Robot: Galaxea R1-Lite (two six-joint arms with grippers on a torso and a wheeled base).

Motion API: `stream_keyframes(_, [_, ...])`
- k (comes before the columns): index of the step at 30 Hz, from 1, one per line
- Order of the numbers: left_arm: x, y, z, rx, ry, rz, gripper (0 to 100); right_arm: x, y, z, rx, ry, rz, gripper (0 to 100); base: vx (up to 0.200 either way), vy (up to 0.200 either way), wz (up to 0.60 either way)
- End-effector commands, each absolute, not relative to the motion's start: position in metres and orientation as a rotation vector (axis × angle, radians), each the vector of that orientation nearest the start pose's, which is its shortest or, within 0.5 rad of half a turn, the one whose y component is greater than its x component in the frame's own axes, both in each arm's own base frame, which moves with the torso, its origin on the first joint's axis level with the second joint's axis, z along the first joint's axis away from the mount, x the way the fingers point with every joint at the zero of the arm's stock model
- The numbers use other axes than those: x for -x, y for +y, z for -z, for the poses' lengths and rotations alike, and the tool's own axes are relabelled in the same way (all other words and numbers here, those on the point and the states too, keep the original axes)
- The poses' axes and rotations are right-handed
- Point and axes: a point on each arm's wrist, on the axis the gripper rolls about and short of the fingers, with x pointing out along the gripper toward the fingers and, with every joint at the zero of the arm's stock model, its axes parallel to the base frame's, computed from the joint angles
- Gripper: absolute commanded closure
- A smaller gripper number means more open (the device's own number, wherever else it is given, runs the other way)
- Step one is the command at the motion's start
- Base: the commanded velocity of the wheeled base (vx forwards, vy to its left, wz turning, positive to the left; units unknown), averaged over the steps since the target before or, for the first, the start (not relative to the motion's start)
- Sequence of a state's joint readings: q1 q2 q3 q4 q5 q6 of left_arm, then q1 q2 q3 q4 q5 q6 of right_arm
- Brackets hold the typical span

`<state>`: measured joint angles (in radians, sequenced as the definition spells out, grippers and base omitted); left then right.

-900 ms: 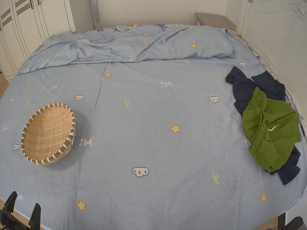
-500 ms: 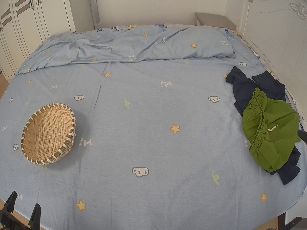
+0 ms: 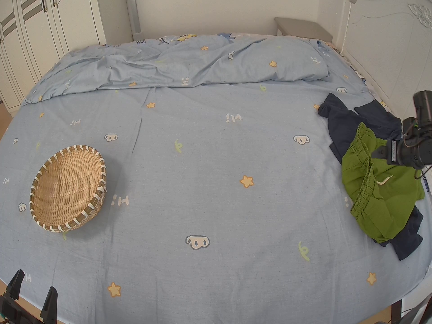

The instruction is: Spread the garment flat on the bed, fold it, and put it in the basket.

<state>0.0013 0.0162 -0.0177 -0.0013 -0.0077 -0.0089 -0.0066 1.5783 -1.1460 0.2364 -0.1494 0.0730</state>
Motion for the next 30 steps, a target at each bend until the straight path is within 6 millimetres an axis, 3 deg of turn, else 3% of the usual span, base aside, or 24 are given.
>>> stream_keyframes(1, [0.023, 0.000, -0.076, 0.009, -0.002, 0.006, 0, -0.351, -0.004, -0.185, -0.028, 0.778, 0.206, 0, 0.000, 0.000, 0.00])
stream_keyframes(11, [0.023, 0.000, -0.076, 0.009, -0.002, 0.006, 0, -0.381, -0.008, -0.167, -0.059, 0.800, 0.233, 0, 0.000, 0.000, 0.00])
stream_keyframes(25, [0.023, 0.000, -0.076, 0.009, -0.002, 0.006, 0, -0.380, -0.016, -0.167, -0.100, 0.800, 0.255, 0, 0.000, 0.000, 0.00])
stream_keyframes(26, [0.023, 0.000, -0.076, 0.009, -0.002, 0.006, 0, -0.380, -0.016, -0.167, -0.100, 0.800, 0.255, 100, 0.000, 0.000, 0.00])
stream_keyframes(30, [0.023, 0.000, -0.076, 0.009, -0.002, 0.006, 0, -0.381, -0.014, -0.168, -0.134, 0.788, 0.258, 100, 0.000, 0.000, 0.00])
